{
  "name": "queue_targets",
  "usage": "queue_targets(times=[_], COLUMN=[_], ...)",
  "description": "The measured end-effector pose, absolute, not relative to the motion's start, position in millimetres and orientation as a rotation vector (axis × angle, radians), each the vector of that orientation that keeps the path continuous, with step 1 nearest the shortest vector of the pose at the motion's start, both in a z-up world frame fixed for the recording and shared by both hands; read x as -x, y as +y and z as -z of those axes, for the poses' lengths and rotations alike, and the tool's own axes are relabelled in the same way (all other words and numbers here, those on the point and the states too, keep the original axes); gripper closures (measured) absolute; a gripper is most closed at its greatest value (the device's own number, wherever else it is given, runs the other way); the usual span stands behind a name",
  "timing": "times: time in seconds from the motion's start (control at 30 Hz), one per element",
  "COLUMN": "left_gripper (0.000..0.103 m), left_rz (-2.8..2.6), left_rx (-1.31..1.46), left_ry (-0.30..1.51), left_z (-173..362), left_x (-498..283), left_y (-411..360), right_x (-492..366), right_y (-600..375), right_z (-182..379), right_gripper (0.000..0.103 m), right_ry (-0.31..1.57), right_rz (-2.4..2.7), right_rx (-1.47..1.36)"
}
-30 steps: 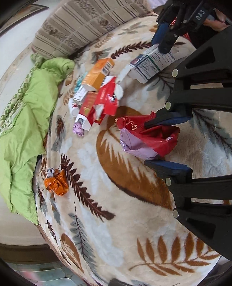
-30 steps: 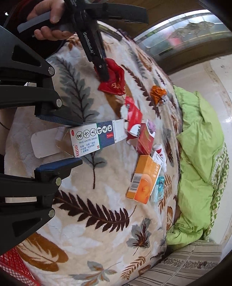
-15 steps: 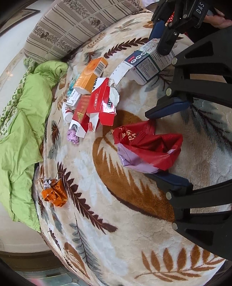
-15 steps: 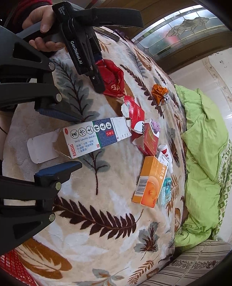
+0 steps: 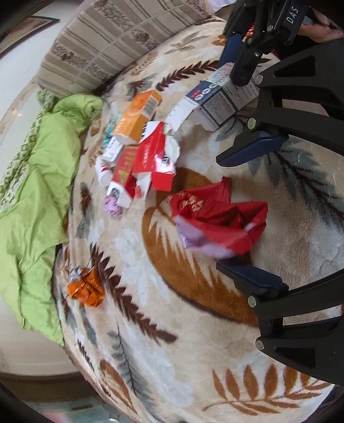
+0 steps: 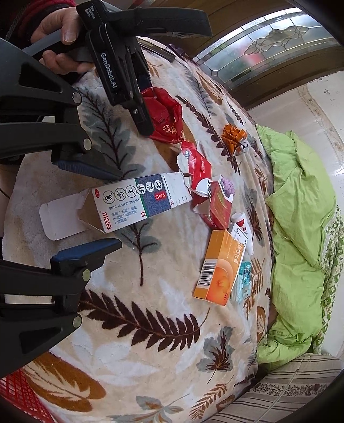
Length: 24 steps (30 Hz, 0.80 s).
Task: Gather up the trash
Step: 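Lift the red wrapper and white medicine box off the bed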
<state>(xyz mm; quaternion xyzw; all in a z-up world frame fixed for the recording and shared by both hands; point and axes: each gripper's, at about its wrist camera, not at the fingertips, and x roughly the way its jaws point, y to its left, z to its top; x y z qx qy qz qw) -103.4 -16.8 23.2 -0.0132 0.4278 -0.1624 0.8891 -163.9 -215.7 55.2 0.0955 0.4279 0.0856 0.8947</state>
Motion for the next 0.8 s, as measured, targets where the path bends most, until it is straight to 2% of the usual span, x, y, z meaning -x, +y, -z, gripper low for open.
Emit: queue_targets(times=[0.13, 0.17, 0.2, 0.23, 0.37, 0.8], left_gripper=[0.034, 0.043, 0.060, 0.067, 0.069, 0.071], left_rz=[0.329, 0.331, 0.336, 0.342, 0.346, 0.369], left_rx=[0.032, 0.031, 0.031, 0.033, 0.039, -0.047], left_ry=[0.872, 0.876, 0.881, 0.893, 0.882, 0.693], left_z=[-26, -25, -25, -23, -24, -53], left_x=[103, 102, 101, 100, 101, 141], left_y=[-15, -16, -17, -17, -16, -26], right_x=[161, 160, 158, 157, 157, 187], right_y=[-214, -214, -213, -211, -206, -221], right_z=[-54, -53, -52, -50, -50, -76], right_gripper=[0.055, 0.055, 0.055, 0.055, 0.068, 0.068], right_ry=[0.889, 0.890, 0.893, 0.897, 0.889, 0.754], right_rz=[-0.172, -0.172, -0.173, -0.175, -0.182, -0.113], right_rx=[-0.202, -0.204, -0.203, -0.200, -0.178, -0.193])
